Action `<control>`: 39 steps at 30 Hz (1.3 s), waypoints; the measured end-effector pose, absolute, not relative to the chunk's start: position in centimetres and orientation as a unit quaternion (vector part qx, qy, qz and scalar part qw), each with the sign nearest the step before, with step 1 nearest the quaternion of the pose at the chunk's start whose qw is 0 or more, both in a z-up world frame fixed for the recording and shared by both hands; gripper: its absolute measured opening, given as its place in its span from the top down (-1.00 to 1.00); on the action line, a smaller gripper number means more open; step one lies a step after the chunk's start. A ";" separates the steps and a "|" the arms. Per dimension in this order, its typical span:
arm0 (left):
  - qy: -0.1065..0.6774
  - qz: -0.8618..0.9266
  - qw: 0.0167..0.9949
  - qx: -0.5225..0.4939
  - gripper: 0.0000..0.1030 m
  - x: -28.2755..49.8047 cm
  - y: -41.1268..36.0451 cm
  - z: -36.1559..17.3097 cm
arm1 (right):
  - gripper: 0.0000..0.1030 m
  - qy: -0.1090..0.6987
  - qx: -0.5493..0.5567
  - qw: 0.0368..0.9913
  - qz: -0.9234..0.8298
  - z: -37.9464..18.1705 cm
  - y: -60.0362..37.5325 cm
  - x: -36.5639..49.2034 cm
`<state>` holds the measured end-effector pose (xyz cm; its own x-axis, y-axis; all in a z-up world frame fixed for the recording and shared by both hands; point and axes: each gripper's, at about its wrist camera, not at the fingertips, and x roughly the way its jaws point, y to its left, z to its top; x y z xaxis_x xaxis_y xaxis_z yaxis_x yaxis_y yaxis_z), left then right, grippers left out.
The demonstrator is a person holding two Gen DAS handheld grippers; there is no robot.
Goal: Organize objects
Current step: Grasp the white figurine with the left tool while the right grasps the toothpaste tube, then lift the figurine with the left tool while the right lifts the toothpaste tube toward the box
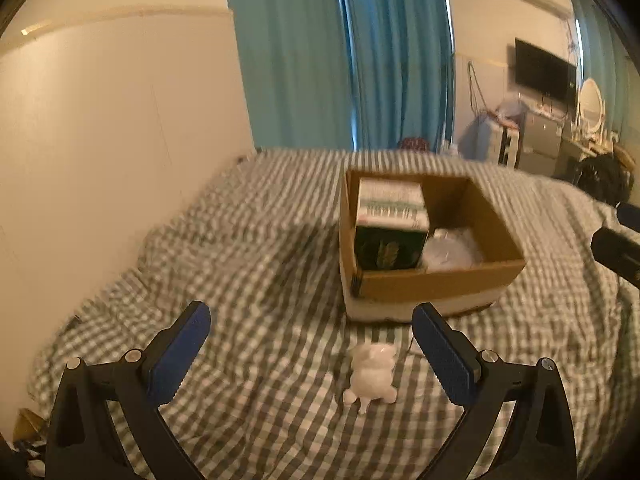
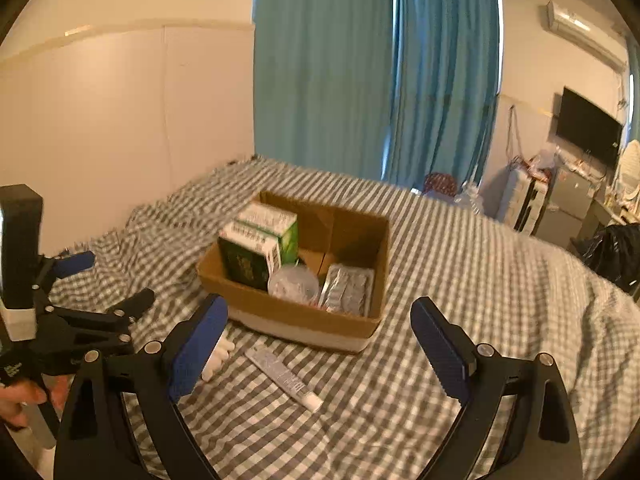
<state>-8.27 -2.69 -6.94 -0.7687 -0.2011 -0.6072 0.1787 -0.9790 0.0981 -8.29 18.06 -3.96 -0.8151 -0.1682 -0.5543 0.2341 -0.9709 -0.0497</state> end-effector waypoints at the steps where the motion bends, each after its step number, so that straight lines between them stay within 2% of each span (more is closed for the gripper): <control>1: -0.013 -0.937 0.096 0.336 -1.00 -8.9 -2.8 -8.3 | -0.81 0.061 0.294 0.108 -0.948 -5.0 17.9 -8.8; 6: -0.007 -0.923 0.070 0.377 -1.00 -10.8 -3.1 -14.0 | -0.73 0.061 0.349 0.118 -0.927 -10.7 17.6 -12.1; 8: -0.011 -0.919 0.054 0.390 -1.00 -11.0 -2.7 -15.5 | -0.56 0.048 0.378 0.129 -0.916 -13.0 17.6 -13.4; 10: -0.022 -0.912 0.048 0.408 -1.00 -11.4 -2.2 -17.0 | -0.29 0.040 0.407 0.145 -0.901 -15.0 17.4 -14.3; 12: -0.027 -0.908 0.032 0.416 -0.97 -11.7 -1.6 -18.2 | -0.15 0.051 0.427 0.156 -0.889 -16.9 17.0 -14.8; 15: -0.041 -0.906 0.020 0.422 -0.85 -12.2 -0.8 -19.3 | -0.11 0.062 0.448 0.173 -0.875 -19.0 16.6 -15.3; 20: -0.063 -0.901 0.022 0.430 -0.77 -13.0 0.0 -20.8 | -0.03 0.051 0.479 0.192 -0.855 -21.4 16.5 -16.1; 22: -0.061 -0.901 0.020 0.428 -0.65 -13.2 0.2 -20.9 | 0.17 0.052 0.478 0.183 -0.858 -21.5 16.6 -16.0; 24: -0.061 -0.904 0.010 0.424 -0.33 -13.0 0.4 -20.9 | 0.34 0.060 0.472 0.176 -0.862 -21.1 16.7 -15.4; 25: -0.061 -0.904 0.003 0.423 -0.25 -12.8 0.6 -20.8 | 0.40 0.063 0.470 0.175 -0.863 -20.9 16.8 -15.1; 26: -0.060 -0.905 -0.005 0.421 -0.05 -12.7 0.9 -20.8 | 0.43 0.065 0.467 0.173 -0.865 -20.7 16.8 -14.7; 28: -0.071 -0.906 -0.006 0.417 -0.02 -12.1 1.4 -20.6 | 0.54 0.073 0.461 0.173 -0.867 -20.0 16.9 -13.6; 31: -0.073 -0.906 -0.008 0.418 -0.02 -11.5 1.7 -20.2 | 0.55 0.075 0.451 0.170 -0.873 -18.8 17.1 -12.1; 39: 0.010 -0.885 -0.001 0.466 -0.01 -9.8 0.9 -18.9 | 0.55 0.114 0.423 0.165 -0.884 -14.6 17.3 -7.6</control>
<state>-9.77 0.91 -18.91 -0.5660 0.0108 -0.8243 0.0082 -0.9998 -0.0187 -7.59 17.32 -14.62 -0.5875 -0.1947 -0.7855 0.3871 -0.9200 -0.0615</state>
